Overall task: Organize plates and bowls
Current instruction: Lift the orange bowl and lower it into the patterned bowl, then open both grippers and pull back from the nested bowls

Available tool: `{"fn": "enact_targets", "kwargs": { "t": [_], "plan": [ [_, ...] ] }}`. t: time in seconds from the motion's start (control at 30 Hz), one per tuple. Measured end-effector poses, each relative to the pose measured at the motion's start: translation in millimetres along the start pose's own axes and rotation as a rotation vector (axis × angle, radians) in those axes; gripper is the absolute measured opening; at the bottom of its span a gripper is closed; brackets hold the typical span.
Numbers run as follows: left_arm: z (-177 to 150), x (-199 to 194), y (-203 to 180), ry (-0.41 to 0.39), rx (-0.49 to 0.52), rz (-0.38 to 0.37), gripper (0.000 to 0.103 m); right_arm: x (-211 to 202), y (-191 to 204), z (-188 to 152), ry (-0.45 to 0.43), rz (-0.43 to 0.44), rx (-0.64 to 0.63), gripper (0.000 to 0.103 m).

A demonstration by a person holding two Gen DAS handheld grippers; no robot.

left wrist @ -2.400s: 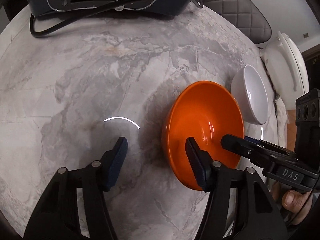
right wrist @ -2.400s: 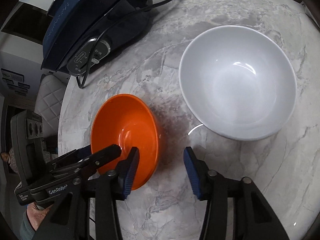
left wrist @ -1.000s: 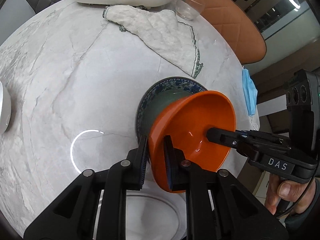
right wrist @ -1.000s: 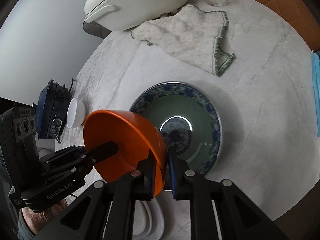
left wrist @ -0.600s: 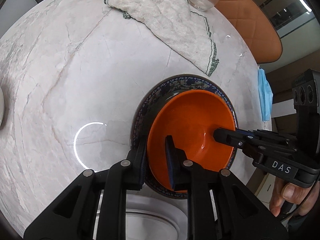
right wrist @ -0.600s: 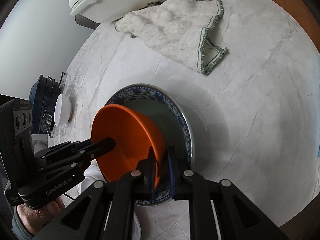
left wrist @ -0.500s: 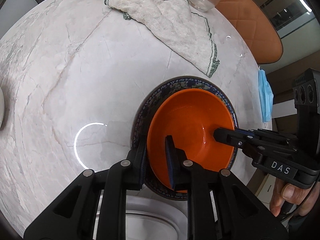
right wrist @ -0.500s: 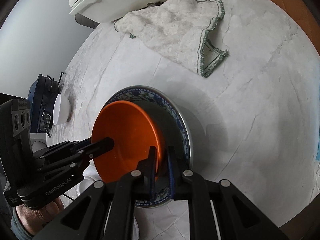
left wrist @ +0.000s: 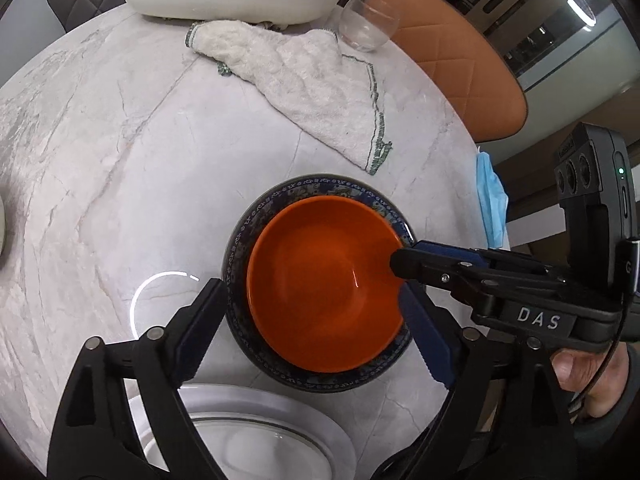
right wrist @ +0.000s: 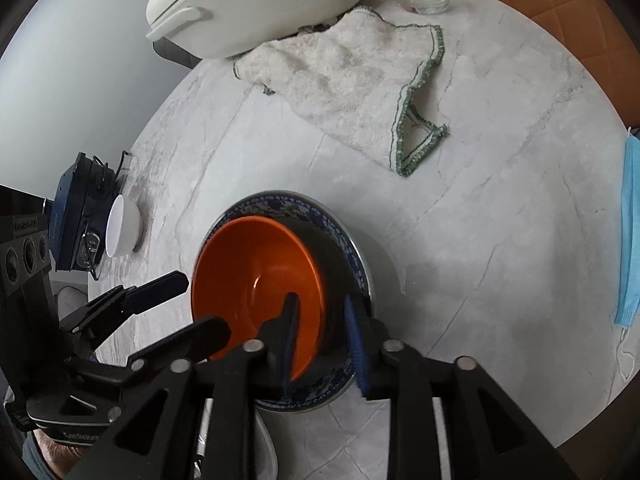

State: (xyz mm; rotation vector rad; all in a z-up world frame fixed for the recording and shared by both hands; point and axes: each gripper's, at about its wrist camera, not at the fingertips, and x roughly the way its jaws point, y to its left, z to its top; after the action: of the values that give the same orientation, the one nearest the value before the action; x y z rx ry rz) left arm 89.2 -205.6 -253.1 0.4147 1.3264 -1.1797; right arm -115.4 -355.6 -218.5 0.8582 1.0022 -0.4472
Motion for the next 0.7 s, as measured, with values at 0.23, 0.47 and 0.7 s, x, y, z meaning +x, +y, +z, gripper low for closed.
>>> {"fn": "enact_targets", "kwargs": {
  "t": [0.23, 0.47, 0.7],
  "plan": [
    [-13.1, -51.6, 24.8, -0.101, -0.032, 0.211, 0.102, -38.6, 8.3, 6.8, -0.137, 0.037, -0.023, 0.065],
    [-28.7, -97.4, 89.8, -0.166, -0.182, 0.297, 0.102, -29.8, 51.0, 24.3, -0.120, 0.076, -0.090, 0.066],
    [-55.1, -132.5, 161.9, -0.199, -0.309, 0.362, 0.102, 1.1, 125.7, 27.8, -0.060, 0.121, -0.217, 0.066]
  ]
}}
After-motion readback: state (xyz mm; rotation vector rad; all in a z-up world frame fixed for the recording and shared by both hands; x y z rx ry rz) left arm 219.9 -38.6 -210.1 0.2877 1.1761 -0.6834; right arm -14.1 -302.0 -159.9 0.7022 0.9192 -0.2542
